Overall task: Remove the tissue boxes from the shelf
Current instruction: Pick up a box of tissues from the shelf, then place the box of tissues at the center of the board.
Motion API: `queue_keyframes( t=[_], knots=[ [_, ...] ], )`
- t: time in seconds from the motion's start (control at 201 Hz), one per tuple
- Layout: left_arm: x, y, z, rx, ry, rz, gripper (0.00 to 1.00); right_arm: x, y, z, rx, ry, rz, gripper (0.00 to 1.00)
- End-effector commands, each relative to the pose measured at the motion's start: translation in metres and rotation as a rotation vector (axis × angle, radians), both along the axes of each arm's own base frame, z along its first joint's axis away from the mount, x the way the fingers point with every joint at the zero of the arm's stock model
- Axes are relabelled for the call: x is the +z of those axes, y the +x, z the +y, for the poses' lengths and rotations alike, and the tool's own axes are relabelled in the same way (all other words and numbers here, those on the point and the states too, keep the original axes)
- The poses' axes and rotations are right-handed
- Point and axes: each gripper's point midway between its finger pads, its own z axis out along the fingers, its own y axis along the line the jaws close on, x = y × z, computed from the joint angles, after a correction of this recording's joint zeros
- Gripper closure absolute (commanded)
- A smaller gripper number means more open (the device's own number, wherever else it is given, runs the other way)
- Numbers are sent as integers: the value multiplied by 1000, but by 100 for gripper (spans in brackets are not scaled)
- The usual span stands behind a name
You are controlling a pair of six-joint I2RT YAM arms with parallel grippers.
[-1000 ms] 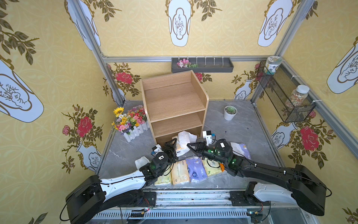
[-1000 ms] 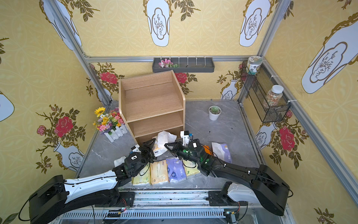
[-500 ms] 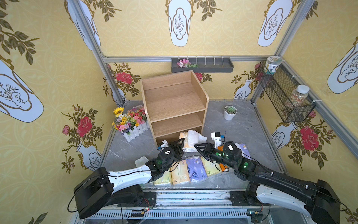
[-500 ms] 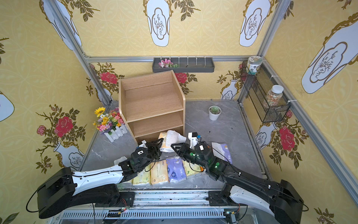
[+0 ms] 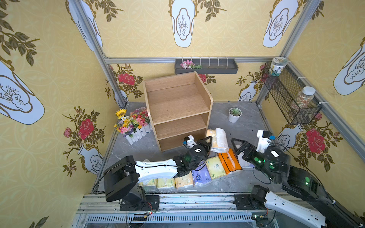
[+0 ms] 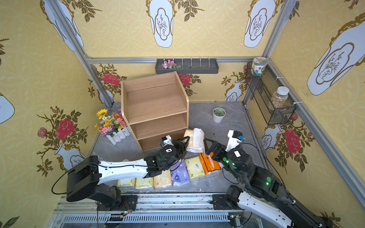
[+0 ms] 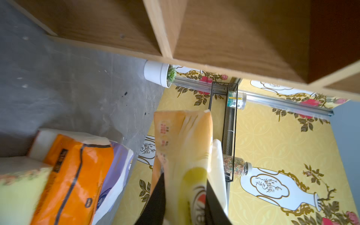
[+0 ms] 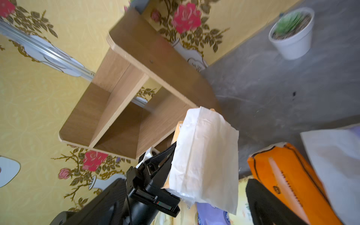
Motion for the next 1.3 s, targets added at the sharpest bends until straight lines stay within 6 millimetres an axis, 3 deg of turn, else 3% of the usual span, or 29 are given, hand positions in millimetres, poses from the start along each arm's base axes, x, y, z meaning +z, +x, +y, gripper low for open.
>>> queue_keyframes(
  t=[0.0,0.149,0.304,0.488,0.613,0.812,1.165,1.22,1.3],
  knots=[
    [-12,16,-15,41,187,-50,77,8,-5,-47,-143,-137,-54,1],
    [-15,39,-50,73,299,-88,77,31,-14,-63,-157,-102,-130,1],
    [-32,65,-80,73,378,-82,76,31,-16,-63,-139,-120,-113,1],
    [-57,90,-102,77,464,-64,75,36,-24,-81,-175,-115,-134,1],
    [-75,105,-109,88,495,-46,74,36,-27,-85,-179,-105,-140,1],
    [-101,124,-119,90,539,-4,74,16,-23,-69,-142,-84,-91,1],
    [-150,128,-113,95,575,127,75,9,-23,-69,-145,-76,-84,2],
    [-153,127,-112,95,577,136,72,8,-23,-68,-145,-76,-81,1],
    [-151,128,-113,91,584,126,58,6,-23,-69,-148,-69,-81,2]
  ],
)
